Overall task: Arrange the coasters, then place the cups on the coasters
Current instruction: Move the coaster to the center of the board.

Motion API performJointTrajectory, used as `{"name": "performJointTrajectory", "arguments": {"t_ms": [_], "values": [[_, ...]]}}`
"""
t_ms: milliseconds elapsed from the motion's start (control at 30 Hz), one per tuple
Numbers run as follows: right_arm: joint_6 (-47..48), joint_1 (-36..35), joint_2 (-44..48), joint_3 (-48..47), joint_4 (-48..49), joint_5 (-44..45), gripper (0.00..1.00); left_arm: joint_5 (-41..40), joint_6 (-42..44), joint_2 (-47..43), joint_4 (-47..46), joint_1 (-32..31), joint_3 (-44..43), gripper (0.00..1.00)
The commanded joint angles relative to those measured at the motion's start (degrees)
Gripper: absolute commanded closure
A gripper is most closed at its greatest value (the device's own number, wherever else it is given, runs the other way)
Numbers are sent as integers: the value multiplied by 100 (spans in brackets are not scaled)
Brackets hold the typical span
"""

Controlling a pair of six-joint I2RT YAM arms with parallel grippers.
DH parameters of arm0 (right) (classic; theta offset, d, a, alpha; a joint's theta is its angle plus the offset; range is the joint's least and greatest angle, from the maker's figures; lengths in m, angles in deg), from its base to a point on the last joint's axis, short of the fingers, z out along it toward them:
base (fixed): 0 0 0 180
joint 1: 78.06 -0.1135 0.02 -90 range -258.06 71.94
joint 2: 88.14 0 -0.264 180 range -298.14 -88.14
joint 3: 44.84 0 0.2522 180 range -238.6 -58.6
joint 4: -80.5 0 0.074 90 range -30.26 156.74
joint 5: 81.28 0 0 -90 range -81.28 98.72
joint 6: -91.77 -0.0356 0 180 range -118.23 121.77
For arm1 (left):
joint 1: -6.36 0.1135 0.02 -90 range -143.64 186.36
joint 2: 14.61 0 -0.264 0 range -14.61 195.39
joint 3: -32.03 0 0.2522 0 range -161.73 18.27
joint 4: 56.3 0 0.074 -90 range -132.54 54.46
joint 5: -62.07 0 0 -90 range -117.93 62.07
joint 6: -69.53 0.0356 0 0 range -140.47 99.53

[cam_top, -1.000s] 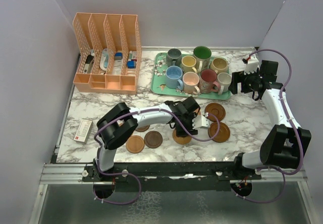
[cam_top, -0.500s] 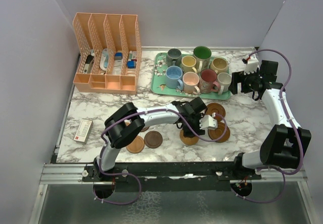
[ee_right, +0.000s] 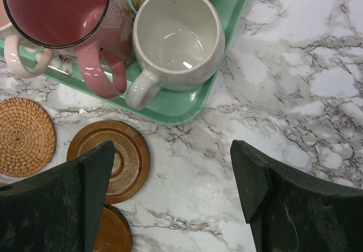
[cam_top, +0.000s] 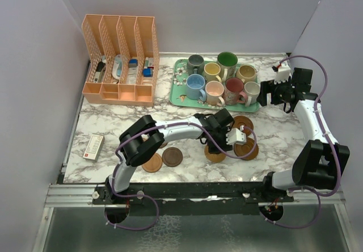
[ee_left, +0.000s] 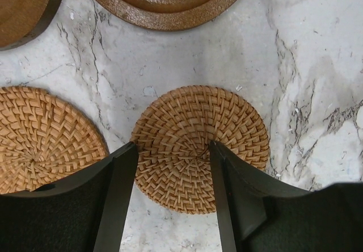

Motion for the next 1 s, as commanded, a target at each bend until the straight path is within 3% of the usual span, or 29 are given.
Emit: {"name": "performJointTrajectory", "arguments": {"t_ms": [0, 967], "values": [[27, 2, -75, -85, -8, 5, 16, -442, 88, 382, -313, 71, -55, 43], [44, 2, -66, -93, -30, 5, 16, -333, 69, 550, -326, 99, -276, 43]]}}
